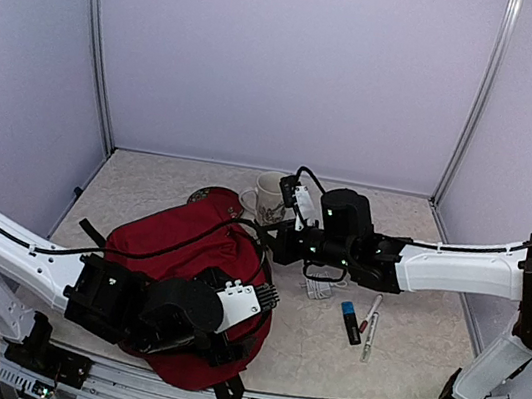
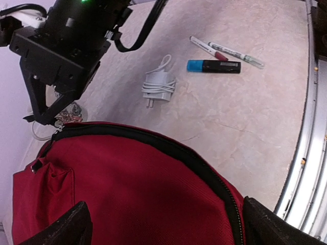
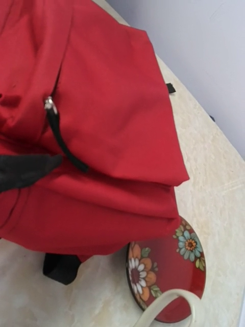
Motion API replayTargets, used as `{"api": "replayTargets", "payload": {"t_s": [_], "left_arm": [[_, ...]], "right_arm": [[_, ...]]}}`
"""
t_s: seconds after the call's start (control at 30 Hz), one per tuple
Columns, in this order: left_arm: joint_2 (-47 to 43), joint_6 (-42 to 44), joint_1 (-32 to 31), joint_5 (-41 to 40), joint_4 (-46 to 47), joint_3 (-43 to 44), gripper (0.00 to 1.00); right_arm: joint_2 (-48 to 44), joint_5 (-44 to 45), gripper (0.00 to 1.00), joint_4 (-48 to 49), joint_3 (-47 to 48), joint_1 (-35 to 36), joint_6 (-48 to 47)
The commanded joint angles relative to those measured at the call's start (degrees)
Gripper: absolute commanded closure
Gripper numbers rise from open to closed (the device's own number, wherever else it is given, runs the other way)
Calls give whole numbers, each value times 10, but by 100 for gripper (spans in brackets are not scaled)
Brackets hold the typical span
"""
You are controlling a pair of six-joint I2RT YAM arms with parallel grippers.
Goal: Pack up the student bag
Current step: Zip the student bag into the largest pocket of the bag.
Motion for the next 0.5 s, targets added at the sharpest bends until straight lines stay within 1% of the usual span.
{"api": "replayTargets", "payload": {"t_s": [0.0, 0.03, 0.1, 0.13, 0.17, 0.2, 0.23, 0.27, 0.33, 0.37, 0.4, 0.43, 0.47], "left_arm": [[30, -4, 4, -41, 6, 13, 6], [32, -5, 4, -28, 2, 11, 12], [33, -9, 5, 11, -6, -1, 31], [32, -13, 6, 28, -8, -6, 39], [30, -18, 9, 41, -10, -12, 44], [29, -24, 12, 52, -13, -17, 47], [26, -29, 14, 59, -17, -22, 46], [24, -34, 14, 67, -20, -26, 41], [14, -38, 12, 91, -20, -36, 27], [7, -39, 12, 109, -16, -42, 22], [1, -39, 12, 124, -11, -49, 20], [-3, -40, 12, 134, -10, -56, 19], [-4, -41, 12, 134, -12, -61, 22]], "right_arm": [[-18, 7, 100, 70, 0, 1, 3], [-18, 8, 100, 67, 3, 0, -3], [-9, 5, 100, 57, 20, -6, -15], [-1, -3, 100, 53, 29, -12, -17], [6, -13, 100, 54, 36, -20, -16], [14, -26, 100, 58, 41, -26, -13], [19, -38, 100, 63, 46, -32, -11], [26, -43, 100, 66, 52, -37, -9], [40, -51, 100, 65, 65, -44, -9], [46, -54, 100, 65, 71, -47, -9], [52, -56, 100, 65, 77, -48, -8], [58, -59, 100, 64, 82, -49, -8], [63, -62, 100, 64, 90, -50, -8]]}}
